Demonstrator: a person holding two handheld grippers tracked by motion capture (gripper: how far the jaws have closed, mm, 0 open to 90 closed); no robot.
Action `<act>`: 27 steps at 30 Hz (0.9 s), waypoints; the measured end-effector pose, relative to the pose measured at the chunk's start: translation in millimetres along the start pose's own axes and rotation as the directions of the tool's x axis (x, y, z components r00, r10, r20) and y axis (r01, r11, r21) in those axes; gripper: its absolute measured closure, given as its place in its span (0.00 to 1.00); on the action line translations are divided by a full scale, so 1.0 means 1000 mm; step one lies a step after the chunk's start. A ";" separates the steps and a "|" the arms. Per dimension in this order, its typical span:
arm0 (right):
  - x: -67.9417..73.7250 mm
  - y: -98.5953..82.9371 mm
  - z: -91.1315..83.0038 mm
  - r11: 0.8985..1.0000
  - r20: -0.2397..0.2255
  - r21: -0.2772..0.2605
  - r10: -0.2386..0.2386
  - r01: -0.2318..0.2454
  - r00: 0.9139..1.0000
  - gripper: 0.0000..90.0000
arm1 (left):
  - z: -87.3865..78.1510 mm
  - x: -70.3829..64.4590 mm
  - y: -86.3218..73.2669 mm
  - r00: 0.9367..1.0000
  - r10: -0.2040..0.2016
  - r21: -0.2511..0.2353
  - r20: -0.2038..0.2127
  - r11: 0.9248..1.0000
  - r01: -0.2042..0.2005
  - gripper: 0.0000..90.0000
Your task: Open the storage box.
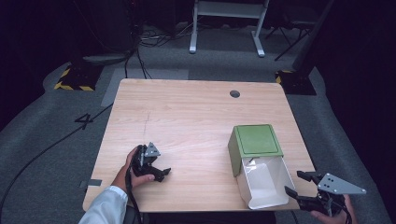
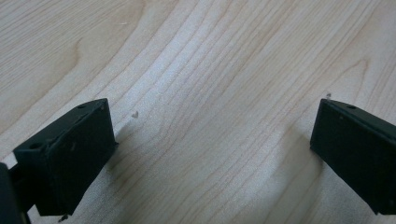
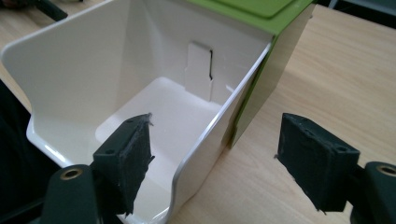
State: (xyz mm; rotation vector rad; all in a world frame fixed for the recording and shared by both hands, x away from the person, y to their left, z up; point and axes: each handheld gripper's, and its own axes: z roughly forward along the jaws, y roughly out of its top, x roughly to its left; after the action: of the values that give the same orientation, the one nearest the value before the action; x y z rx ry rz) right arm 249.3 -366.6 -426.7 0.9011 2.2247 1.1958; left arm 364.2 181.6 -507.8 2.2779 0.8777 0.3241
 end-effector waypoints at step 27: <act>-0.084 -0.013 0.039 0.993 0.143 0.052 0.097 -0.105 0.985 0.34 | 0.001 0.000 0.001 1.000 0.000 -0.002 -0.001 1.000 0.000 0.00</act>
State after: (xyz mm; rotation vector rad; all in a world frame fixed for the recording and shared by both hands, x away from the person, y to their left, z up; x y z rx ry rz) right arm 327.3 -411.3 -451.4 1.0992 2.1338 1.0790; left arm 365.8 180.3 -507.9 2.2758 0.8775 0.3257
